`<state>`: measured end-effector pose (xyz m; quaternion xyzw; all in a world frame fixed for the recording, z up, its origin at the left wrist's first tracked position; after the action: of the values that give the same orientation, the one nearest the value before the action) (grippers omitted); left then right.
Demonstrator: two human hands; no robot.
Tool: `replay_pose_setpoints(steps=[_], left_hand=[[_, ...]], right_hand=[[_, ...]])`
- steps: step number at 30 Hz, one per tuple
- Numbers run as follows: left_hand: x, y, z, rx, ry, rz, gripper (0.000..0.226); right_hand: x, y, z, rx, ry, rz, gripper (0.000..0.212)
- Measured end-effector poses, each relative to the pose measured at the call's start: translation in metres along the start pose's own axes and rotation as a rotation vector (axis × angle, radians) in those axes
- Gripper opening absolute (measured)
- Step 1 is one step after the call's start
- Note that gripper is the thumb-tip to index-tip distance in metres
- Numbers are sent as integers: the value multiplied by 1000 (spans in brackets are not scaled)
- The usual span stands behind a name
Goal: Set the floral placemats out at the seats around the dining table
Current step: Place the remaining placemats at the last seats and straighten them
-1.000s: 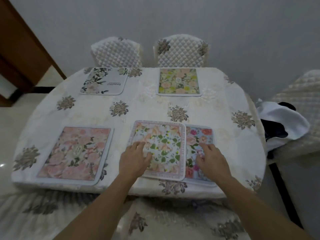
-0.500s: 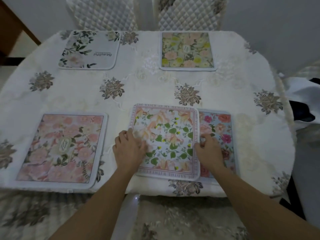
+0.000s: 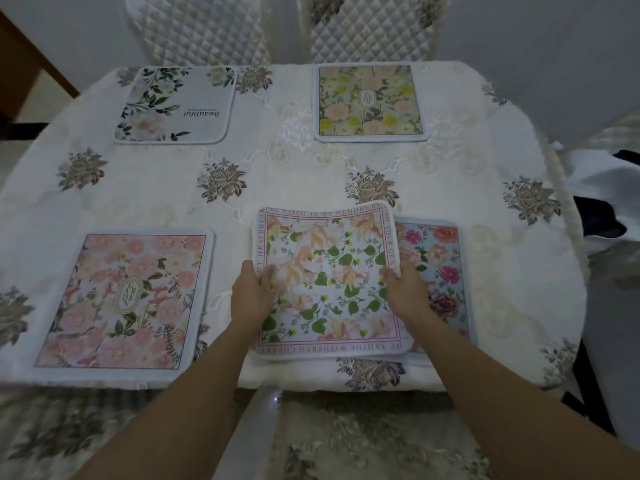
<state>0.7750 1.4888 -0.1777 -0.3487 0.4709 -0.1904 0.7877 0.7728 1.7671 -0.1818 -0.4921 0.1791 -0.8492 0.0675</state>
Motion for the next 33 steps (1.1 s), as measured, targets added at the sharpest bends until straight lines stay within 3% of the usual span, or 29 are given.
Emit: replay_pose_setpoints(steps=[7, 14, 28, 30, 33], left_hand=[[-51, -37, 26, -7, 125, 39, 34], [-123, -51, 46, 33, 308, 60, 39], [-244, 47, 136, 201, 581, 102, 42], [-257, 68, 145, 206, 598, 95, 55], [-284, 93, 176, 219, 577, 95, 48]], right_hand=[[44, -43, 25, -38, -56, -73, 21], [78, -124, 51, -212, -175, -6, 20], [17, -299, 111, -499, -167, -42, 29], [4, -324, 115, -522, -164, -67, 27], [-15, -364, 117, -545, -160, -88, 26]])
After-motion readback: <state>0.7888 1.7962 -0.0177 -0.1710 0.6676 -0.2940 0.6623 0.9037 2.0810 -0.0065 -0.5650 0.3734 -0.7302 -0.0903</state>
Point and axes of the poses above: each hand's wrist, its own z-axis away from the middle knuckle, its own y-axis out of the palm, x = y × z, the point moved 4 cm from there along -z, towards the middle knuckle, and after that the axes turned 5 degrees about -z, right-handed, at the moved point
